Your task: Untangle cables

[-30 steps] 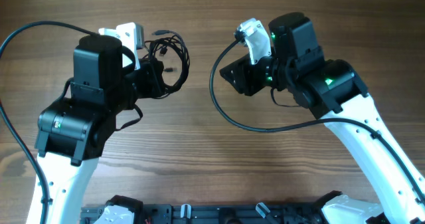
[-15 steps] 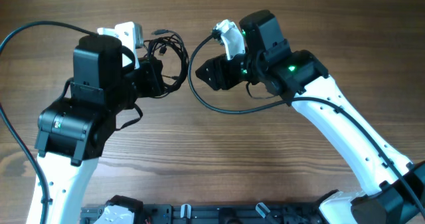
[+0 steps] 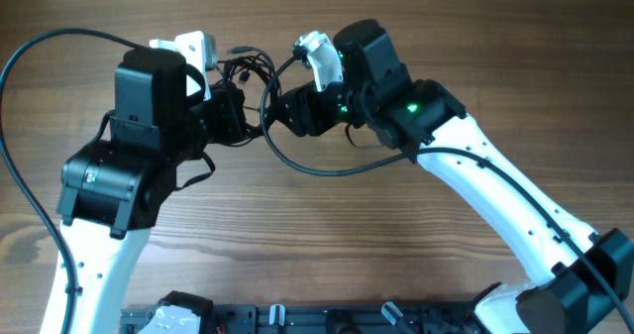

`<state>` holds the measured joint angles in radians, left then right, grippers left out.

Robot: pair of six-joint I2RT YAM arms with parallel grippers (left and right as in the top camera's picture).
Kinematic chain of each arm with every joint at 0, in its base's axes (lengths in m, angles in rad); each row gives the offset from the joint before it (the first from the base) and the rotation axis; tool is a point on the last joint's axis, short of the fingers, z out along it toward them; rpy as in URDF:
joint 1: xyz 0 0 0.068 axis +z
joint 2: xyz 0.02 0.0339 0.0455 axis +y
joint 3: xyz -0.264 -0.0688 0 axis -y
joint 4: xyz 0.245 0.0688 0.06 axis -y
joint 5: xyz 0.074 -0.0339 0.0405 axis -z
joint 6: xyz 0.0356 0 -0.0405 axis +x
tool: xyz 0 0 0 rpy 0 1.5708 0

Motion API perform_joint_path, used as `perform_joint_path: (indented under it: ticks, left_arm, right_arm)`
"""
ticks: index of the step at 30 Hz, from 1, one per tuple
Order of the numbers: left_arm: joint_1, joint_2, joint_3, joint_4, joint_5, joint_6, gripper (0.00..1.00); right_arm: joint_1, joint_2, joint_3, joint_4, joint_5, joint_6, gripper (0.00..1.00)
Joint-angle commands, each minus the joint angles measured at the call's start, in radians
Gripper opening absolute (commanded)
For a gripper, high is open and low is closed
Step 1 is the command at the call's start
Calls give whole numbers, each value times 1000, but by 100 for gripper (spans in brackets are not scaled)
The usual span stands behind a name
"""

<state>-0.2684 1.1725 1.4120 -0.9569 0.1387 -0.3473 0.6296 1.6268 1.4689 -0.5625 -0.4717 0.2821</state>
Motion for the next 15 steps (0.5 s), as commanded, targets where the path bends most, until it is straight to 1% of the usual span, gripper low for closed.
perform_joint_path:
  ticks: [1,5,12,14,15]
  left_arm:
    - [2,1,15,10,-9,-9,4]
    - [2,1,15,10,-9,-9,4]
    - [2,1,15,19,-5,-28,4]
    - [2,1,15,26,-1,-29,4]
    - [2,1,15,26,-1,-29,4]
  right_arm:
    - [2,21,16,5,-16,10,53]
    - [2,21,16,14,-16,14,52]
    - [18,21,16,61,-16,88,53]
    - [28,21,16,75,-16,88,52]
    - [31,21,16,80,-16,88,48]
